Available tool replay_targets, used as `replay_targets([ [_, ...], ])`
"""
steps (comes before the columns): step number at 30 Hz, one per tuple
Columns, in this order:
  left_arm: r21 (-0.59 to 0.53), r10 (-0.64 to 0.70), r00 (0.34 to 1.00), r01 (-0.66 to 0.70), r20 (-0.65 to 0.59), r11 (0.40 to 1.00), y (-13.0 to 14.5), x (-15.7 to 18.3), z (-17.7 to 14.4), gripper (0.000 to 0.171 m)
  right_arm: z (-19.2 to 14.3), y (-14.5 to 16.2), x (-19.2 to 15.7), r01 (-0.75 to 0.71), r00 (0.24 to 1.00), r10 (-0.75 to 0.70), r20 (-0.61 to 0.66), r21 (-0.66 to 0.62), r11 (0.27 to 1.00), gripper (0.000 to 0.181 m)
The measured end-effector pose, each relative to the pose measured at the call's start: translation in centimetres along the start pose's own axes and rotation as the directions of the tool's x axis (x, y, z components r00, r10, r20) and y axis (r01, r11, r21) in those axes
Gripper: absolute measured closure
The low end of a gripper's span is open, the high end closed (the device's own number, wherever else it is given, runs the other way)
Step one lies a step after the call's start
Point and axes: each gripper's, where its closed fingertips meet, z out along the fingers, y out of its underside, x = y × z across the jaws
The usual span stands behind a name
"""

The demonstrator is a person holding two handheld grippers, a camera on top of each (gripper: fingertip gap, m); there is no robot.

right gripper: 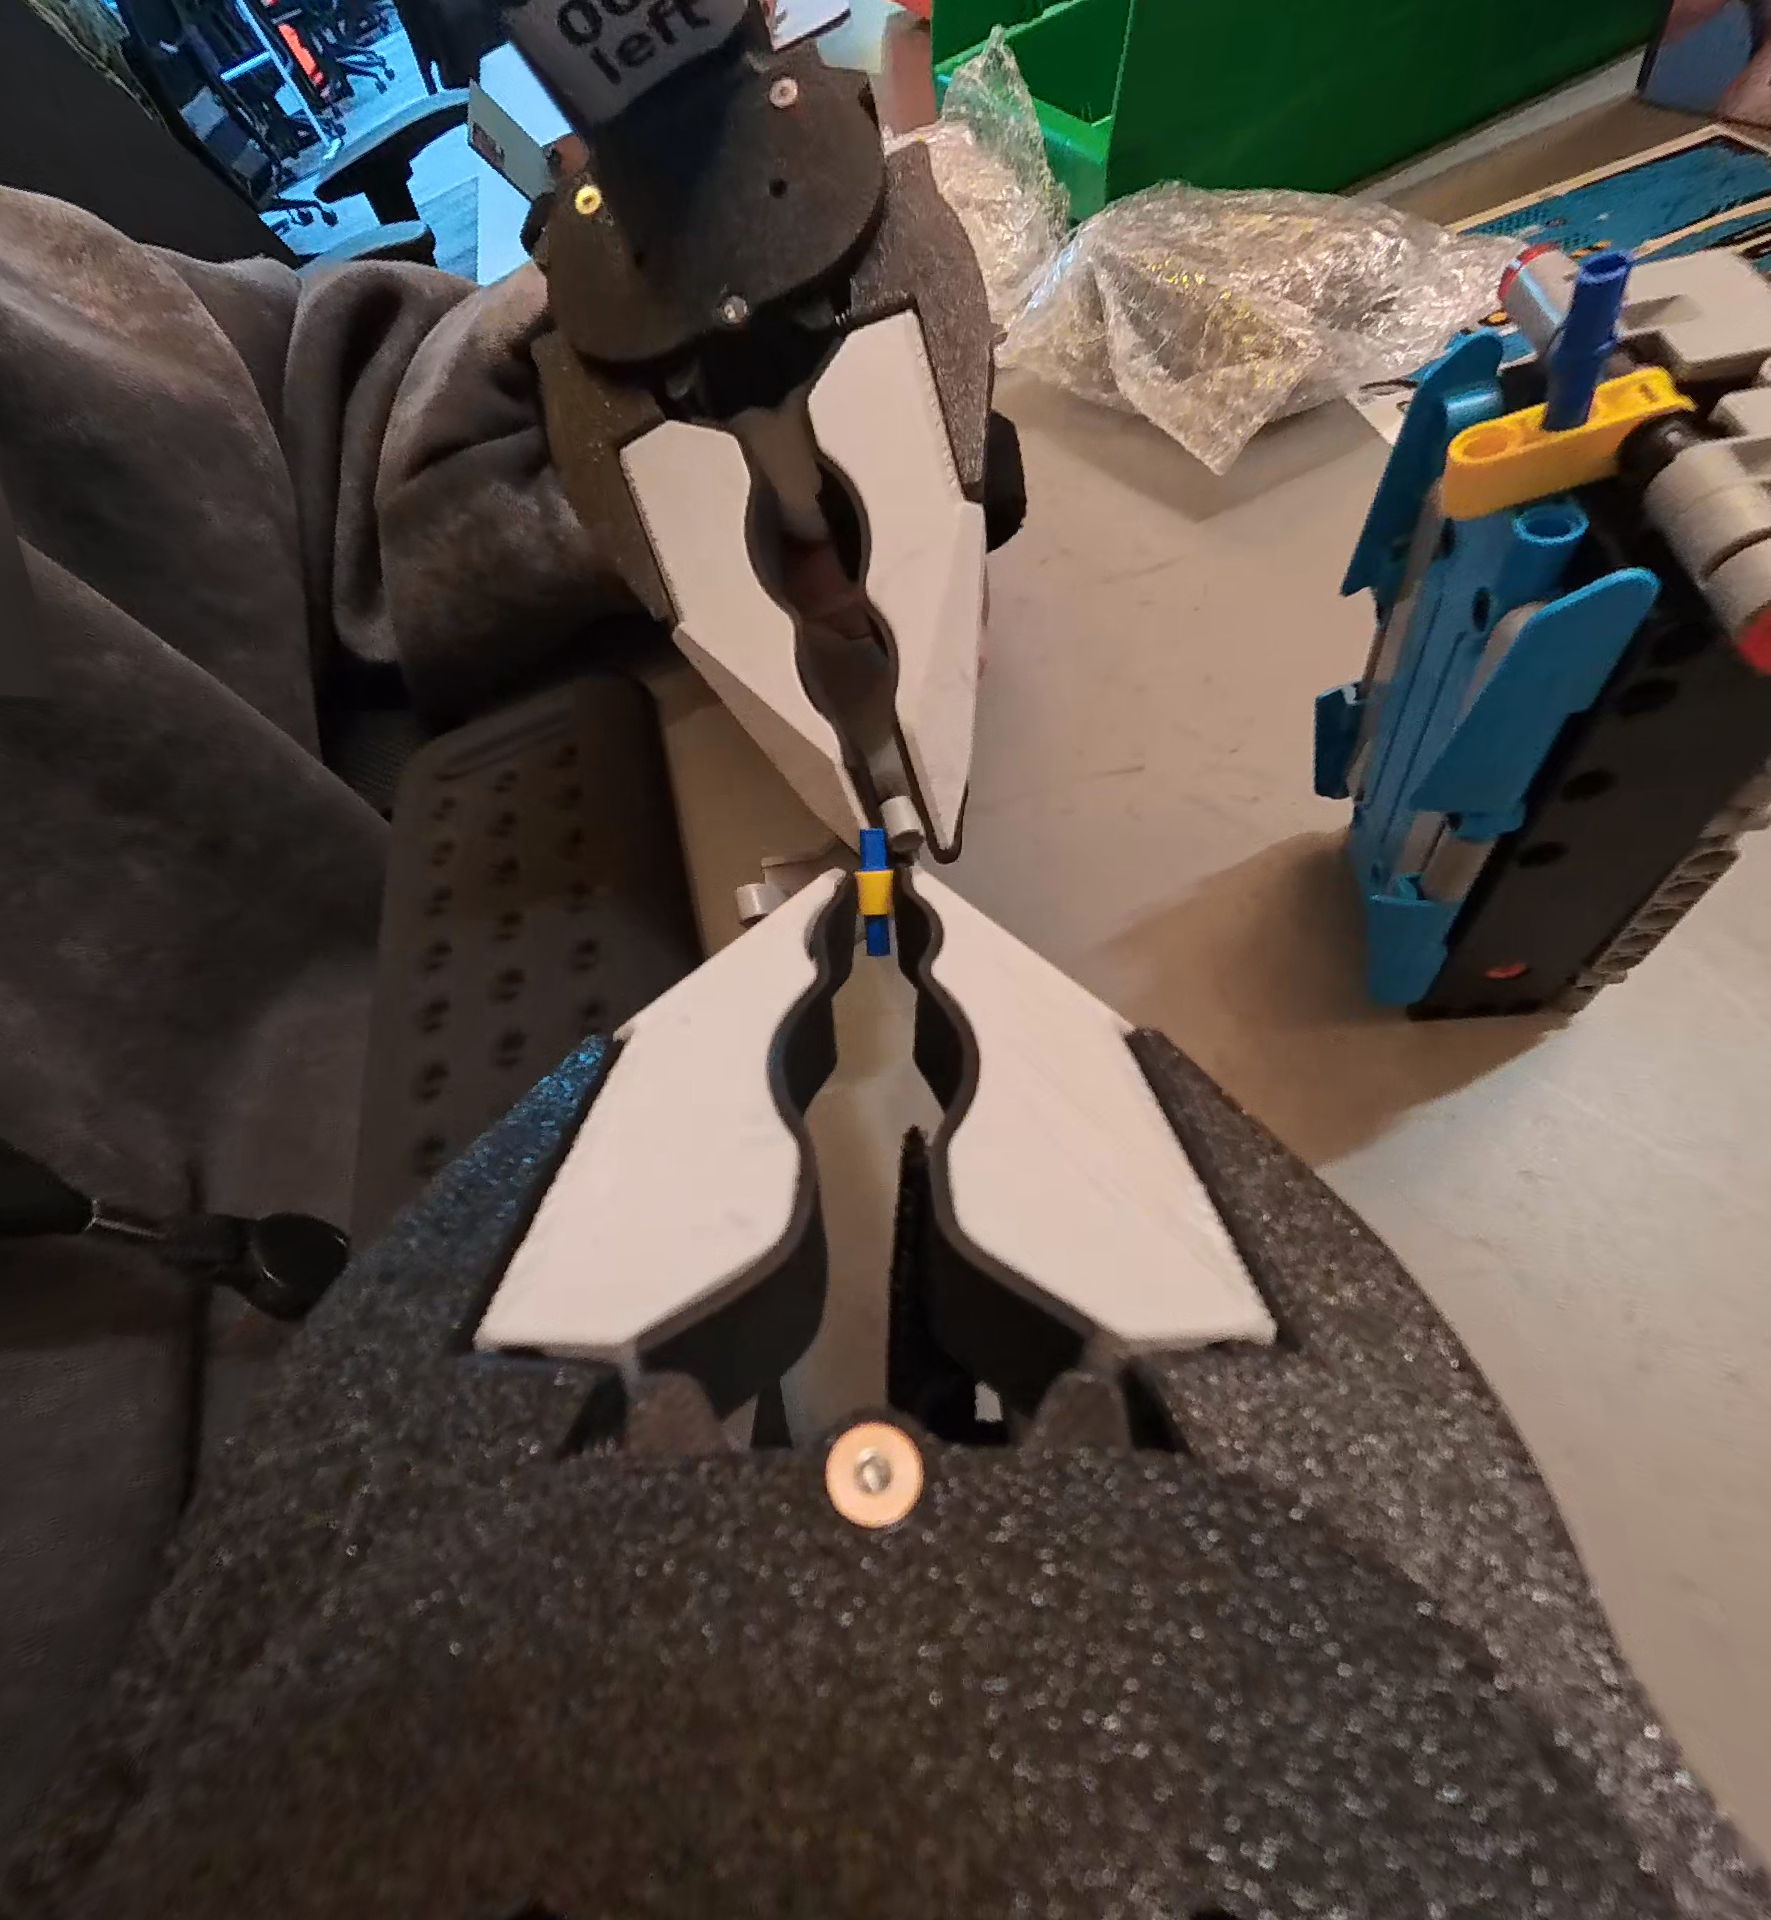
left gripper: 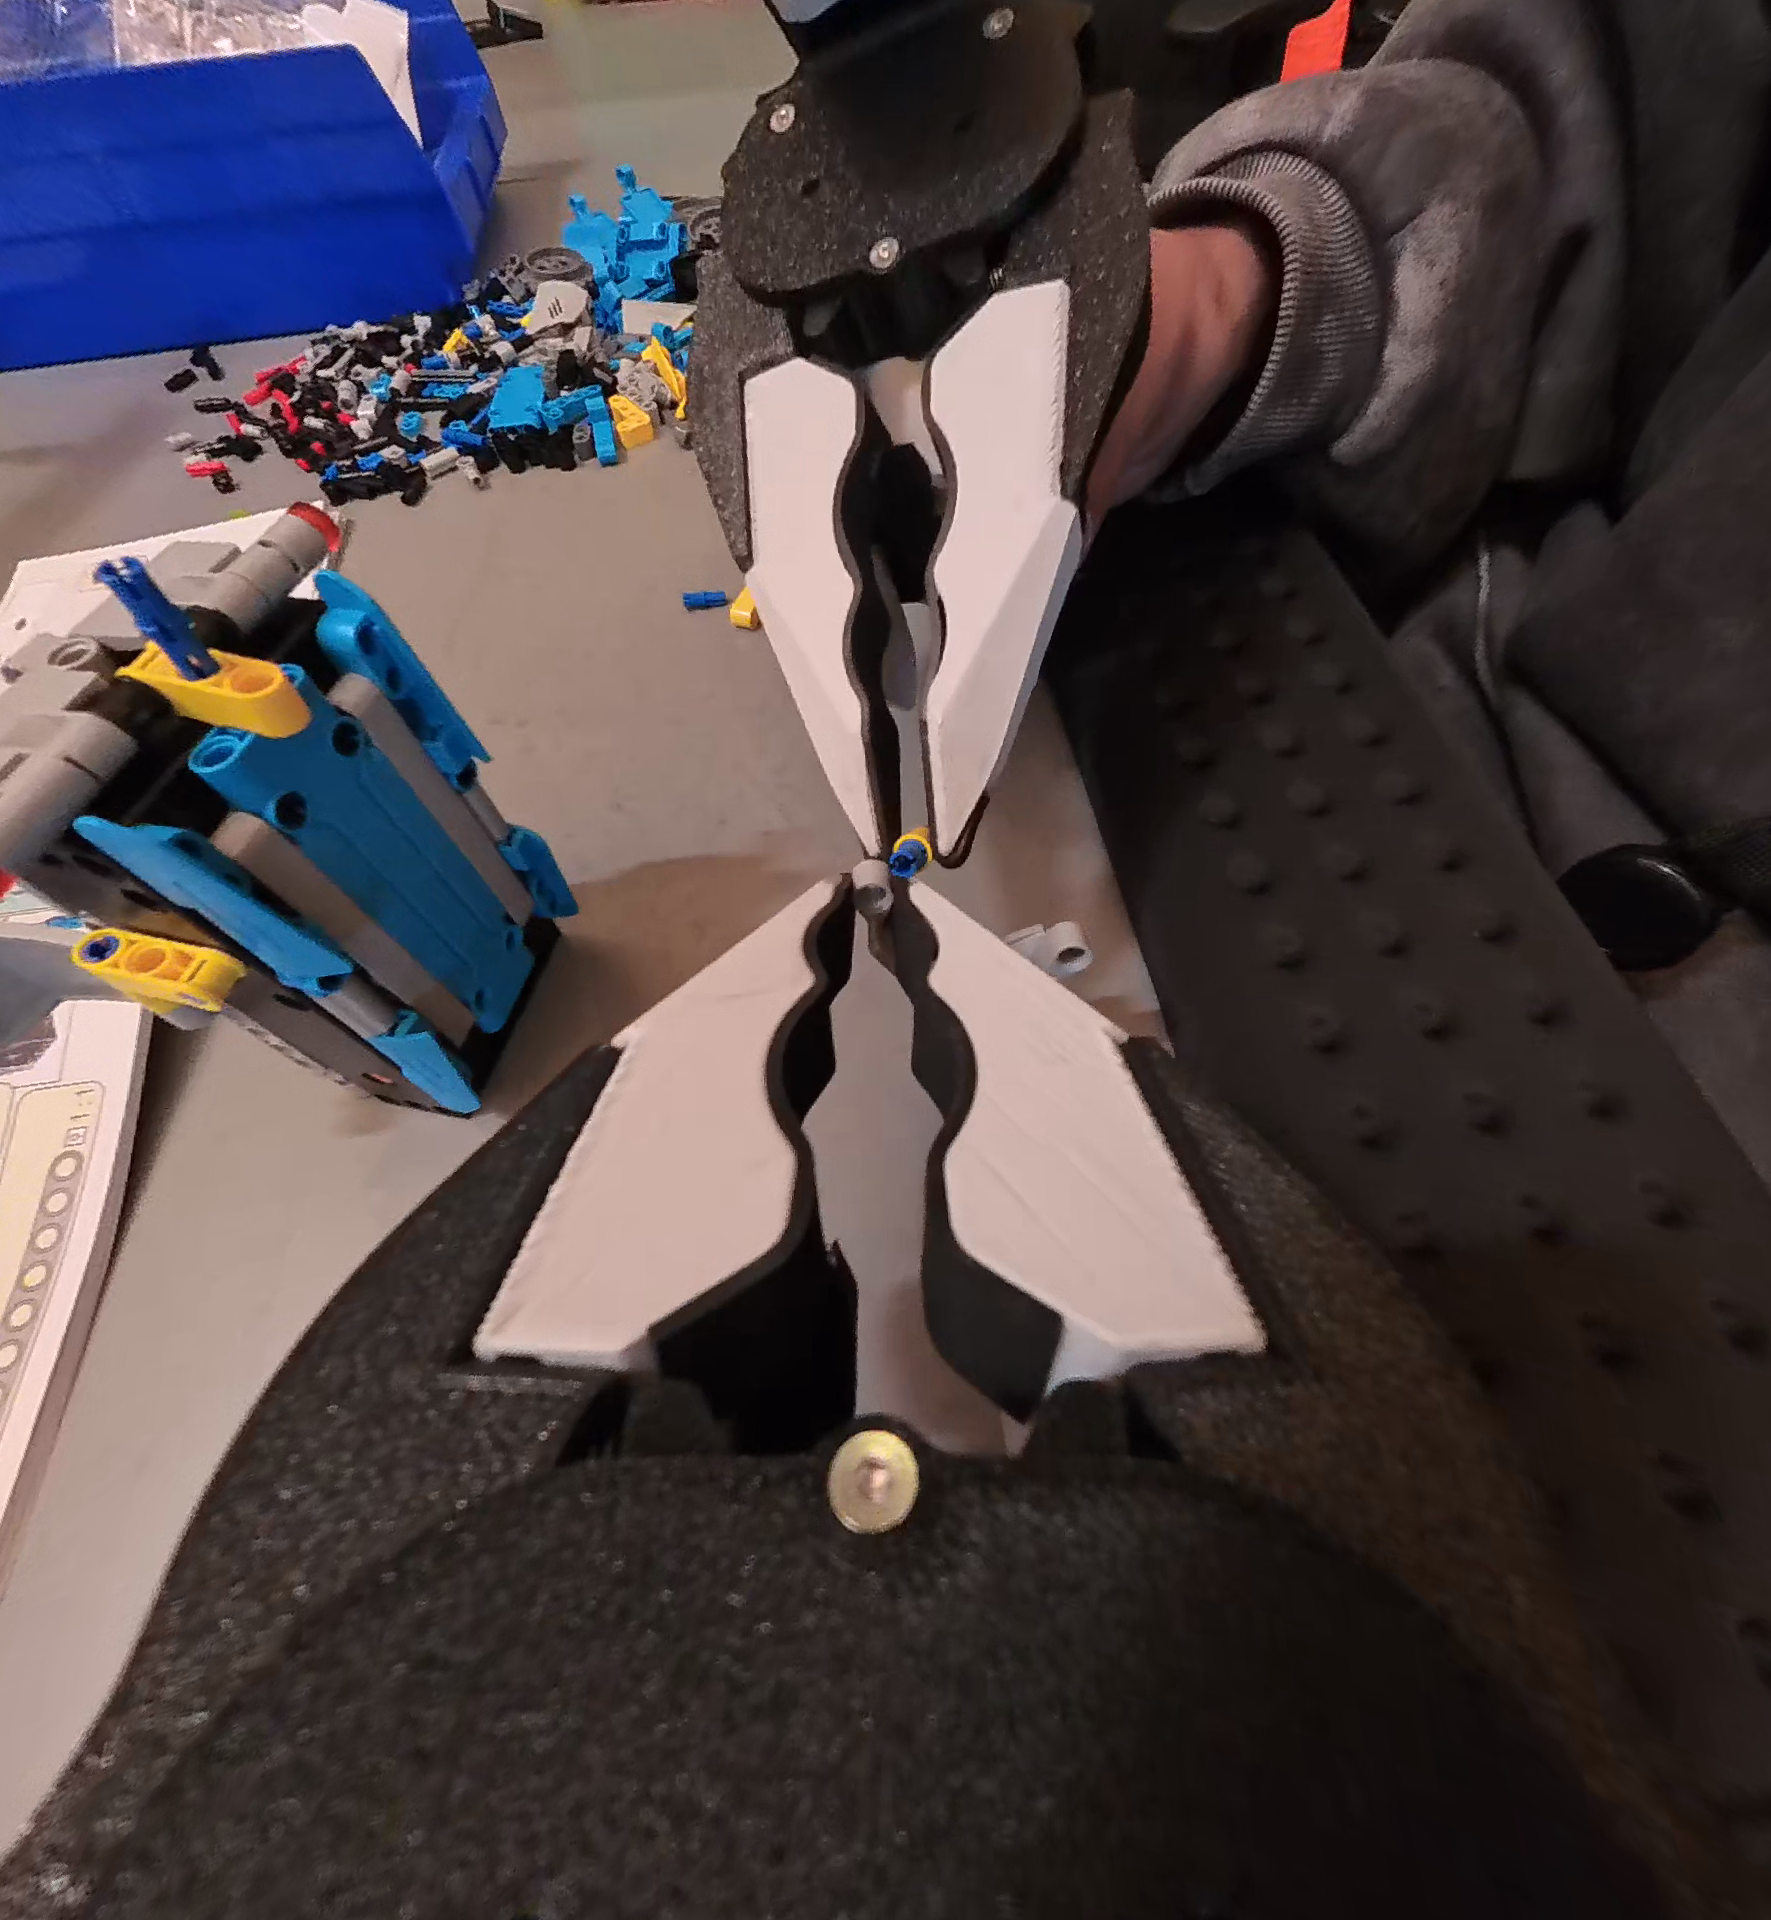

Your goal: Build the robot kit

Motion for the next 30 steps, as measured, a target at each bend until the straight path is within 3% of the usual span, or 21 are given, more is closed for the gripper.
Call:
replay_targets([
  [10, -0.080, 0.053, 0.996, -0.047, 0.072, 0.996, 1.2, -0.9, 0.2, 0.165, 0.1, 0.8, 1.7, 0.054, 0.987, -0.063, -0.145, -0.066, 0.996, 0.174],
  [17, -0.032, 0.035, 0.998, -0.033, 0.057, 0.999, 0.4, -0.3, 0.4, 0.166, 0.5, 1.1, 1.4, 0.065, 0.988, -0.076, -0.133, -0.090, 0.994, 0.174],
  [30, -0.047, 0.090, 0.993, -0.087, 0.072, 0.995, 0.7, 0.2, 1.1, 0.166, 0.7, 2.1, 1.2, 0.054, 0.990, -0.071, -0.122, -0.133, 0.990, 0.174],
])
